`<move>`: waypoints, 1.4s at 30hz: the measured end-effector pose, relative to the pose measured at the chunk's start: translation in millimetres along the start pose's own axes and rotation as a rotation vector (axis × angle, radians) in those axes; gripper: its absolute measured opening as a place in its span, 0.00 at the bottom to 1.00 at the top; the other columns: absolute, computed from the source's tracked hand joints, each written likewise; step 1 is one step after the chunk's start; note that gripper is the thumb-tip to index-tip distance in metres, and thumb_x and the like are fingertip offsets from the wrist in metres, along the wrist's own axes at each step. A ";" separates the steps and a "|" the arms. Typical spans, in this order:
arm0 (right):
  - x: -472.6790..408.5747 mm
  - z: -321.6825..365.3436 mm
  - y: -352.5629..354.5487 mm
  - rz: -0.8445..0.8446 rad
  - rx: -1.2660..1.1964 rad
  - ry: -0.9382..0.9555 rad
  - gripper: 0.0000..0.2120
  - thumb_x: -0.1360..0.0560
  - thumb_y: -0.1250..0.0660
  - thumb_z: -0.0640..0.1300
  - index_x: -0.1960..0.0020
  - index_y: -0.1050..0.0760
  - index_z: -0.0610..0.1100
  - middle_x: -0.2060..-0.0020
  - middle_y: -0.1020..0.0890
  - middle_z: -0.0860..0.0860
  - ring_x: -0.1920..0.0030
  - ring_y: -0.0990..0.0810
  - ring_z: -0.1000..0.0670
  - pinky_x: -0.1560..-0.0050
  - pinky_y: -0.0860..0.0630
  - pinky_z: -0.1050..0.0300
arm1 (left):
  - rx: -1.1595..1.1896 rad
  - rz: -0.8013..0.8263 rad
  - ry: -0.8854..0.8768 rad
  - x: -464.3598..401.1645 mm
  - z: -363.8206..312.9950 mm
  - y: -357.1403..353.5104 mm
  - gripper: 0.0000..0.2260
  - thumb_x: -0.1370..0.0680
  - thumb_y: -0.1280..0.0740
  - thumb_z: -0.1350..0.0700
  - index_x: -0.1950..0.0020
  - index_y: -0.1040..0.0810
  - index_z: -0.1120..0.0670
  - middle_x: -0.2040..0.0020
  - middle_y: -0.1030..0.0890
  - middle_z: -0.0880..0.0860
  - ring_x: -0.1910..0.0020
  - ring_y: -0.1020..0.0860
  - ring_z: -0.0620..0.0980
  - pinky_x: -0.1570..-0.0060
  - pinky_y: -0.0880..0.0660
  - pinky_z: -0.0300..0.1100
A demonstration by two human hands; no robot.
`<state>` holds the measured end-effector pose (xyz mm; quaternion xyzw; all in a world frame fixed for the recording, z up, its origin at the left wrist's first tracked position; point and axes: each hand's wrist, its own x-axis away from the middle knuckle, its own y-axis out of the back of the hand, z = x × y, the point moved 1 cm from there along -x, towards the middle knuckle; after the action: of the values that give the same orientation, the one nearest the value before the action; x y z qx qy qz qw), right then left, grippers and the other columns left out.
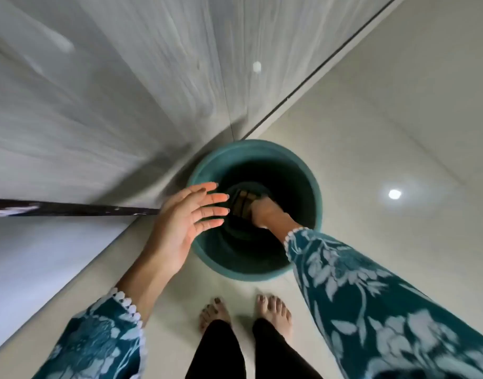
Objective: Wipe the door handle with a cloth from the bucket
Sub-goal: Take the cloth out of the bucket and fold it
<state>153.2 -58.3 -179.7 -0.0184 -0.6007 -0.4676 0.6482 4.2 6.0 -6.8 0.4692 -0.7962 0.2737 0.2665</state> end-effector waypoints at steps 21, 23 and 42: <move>312.9 95.0 176.2 -0.181 -0.180 0.311 0.16 0.26 0.38 0.33 0.41 0.20 0.43 0.40 0.22 0.44 0.39 0.25 0.46 0.44 0.32 0.70 | -0.165 -0.114 -0.196 198.0 -154.0 -19.9 0.11 0.25 0.32 0.63 0.44 0.23 0.54 0.49 0.20 0.52 0.49 0.22 0.49 0.54 0.25 0.35; 387.8 123.7 217.9 -0.226 -0.168 0.412 0.15 0.27 0.38 0.31 0.44 0.19 0.40 0.42 0.20 0.44 0.44 0.22 0.47 0.51 0.35 0.78 | -0.249 -0.098 -0.261 247.7 -192.4 -19.0 0.24 0.31 0.27 0.58 0.36 0.27 0.52 0.39 0.25 0.52 0.39 0.28 0.48 0.48 0.29 0.31; 710.7 519.1 112.9 -0.403 -0.017 1.279 0.15 0.22 0.38 0.46 0.37 0.24 0.45 0.35 0.23 0.48 0.34 0.29 0.48 0.35 0.33 0.55 | 0.224 -0.715 -0.477 684.2 -227.8 236.7 0.04 0.26 0.32 0.64 0.53 0.19 0.59 0.62 0.17 0.59 0.63 0.18 0.59 0.68 0.23 0.46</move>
<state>-284.1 -106.0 590.9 0.3696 -0.0863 -0.5032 0.7764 -454.8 -152.1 576.6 0.7912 -0.5883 0.1330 0.1006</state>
